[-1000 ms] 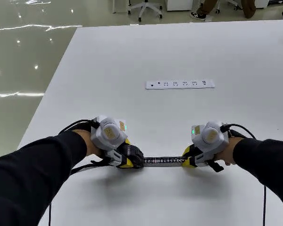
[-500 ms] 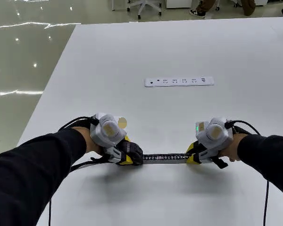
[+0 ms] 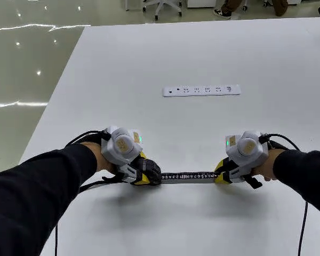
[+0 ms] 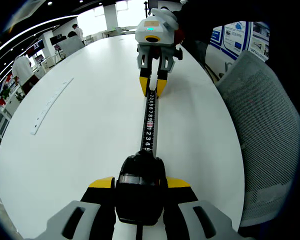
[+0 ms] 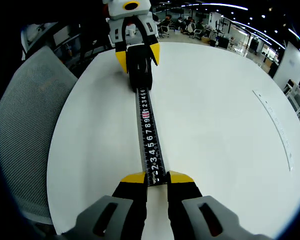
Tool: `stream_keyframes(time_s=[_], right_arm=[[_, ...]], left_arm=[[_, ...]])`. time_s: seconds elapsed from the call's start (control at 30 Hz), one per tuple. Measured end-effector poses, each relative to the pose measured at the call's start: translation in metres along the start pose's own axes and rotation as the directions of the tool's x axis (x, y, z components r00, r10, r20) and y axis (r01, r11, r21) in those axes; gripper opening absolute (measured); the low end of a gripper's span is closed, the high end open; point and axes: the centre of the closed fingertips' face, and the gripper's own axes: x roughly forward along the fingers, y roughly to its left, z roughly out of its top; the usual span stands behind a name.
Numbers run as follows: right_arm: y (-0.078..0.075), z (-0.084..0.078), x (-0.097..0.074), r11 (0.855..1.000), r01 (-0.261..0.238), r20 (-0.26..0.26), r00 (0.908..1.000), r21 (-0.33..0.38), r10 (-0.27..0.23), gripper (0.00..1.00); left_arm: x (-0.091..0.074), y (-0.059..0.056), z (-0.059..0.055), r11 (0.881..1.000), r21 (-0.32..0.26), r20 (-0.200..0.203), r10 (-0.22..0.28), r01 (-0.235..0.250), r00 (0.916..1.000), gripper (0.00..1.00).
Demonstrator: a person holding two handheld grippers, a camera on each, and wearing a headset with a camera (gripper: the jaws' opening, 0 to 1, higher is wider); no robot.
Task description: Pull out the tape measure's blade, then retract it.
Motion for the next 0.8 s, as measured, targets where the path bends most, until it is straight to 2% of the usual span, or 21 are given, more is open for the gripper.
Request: stream_keyframes(time_s=[0.8], right_arm=[[0.000,-0.012,-0.011,1.000,0.003,-0.010,0.9999,0.014,-0.003,0.10]], left_arm=[[0.000,0.000,0.001,1.000,-0.002,0.002,0.002,-0.002,1.0000,0.33]])
